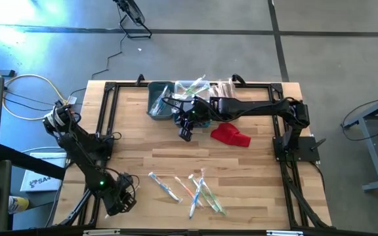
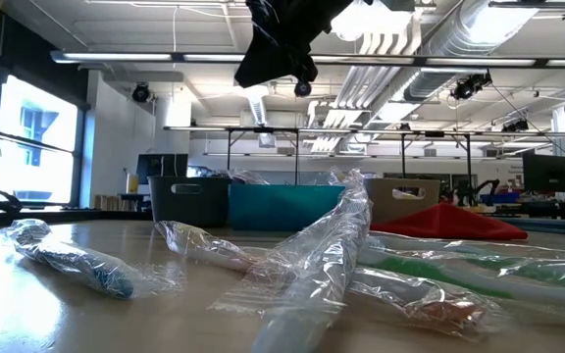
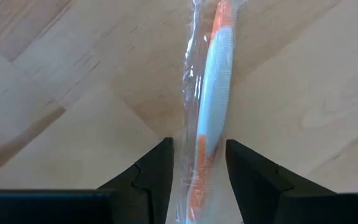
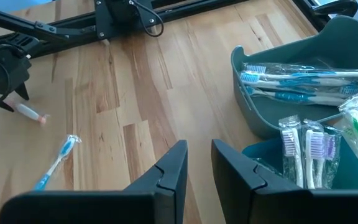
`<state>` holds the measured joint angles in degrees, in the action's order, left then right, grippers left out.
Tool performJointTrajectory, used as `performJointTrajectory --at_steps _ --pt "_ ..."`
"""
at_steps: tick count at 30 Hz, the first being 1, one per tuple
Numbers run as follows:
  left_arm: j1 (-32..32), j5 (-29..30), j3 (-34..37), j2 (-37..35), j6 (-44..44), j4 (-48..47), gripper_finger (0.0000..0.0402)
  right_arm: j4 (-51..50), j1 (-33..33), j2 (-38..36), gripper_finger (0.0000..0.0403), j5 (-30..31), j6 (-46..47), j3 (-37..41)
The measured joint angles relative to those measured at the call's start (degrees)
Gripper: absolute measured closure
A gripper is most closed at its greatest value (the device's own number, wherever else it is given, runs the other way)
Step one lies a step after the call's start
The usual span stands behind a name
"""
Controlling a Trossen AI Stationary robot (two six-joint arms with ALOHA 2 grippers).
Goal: Pick & Place Toothbrushes
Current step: Put the left orange toothbrush into the white bin
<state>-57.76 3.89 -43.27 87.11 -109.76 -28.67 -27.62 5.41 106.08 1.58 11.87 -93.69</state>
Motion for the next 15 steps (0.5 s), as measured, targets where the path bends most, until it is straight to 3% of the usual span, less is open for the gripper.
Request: performJointTrajectory --at_steps 15 --pt "0.0 0.5 -0.1 0.1 -0.2 -1.5 0.0258 0.0 0.0 0.0 0.0337 -0.1 -0.1 0.0"
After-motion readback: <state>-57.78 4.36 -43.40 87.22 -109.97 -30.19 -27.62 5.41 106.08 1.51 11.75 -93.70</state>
